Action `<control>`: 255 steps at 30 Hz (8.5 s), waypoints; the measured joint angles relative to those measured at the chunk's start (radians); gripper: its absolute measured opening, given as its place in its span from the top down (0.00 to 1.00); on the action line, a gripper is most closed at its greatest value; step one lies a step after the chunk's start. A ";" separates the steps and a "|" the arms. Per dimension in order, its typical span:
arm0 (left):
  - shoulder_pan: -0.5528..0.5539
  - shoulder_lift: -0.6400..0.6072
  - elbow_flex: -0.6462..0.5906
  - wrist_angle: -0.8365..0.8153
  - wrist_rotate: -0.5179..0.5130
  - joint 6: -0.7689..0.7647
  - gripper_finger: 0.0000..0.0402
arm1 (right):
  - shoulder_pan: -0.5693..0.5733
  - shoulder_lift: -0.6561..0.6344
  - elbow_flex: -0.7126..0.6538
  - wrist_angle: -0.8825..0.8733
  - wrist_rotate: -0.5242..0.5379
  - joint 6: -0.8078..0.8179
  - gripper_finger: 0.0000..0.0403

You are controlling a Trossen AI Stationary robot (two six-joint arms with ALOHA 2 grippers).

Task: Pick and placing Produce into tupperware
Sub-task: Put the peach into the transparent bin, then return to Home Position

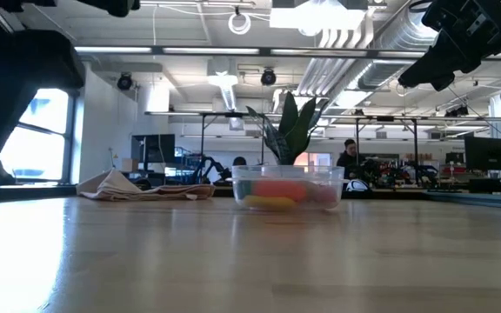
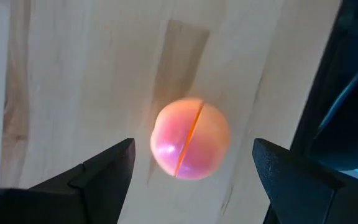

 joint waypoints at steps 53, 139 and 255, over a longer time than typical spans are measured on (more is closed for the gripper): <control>0.008 0.106 0.000 0.011 0.083 0.011 0.19 | 0.000 0.000 0.000 0.000 0.000 0.000 0.91; 0.008 0.142 0.067 -0.037 -0.034 0.002 0.46 | 0.000 0.000 0.000 0.000 0.000 0.000 0.91; 0.564 -1.129 -0.697 0.842 0.032 0.794 0.96 | 0.000 0.000 0.000 -0.001 0.000 0.000 0.91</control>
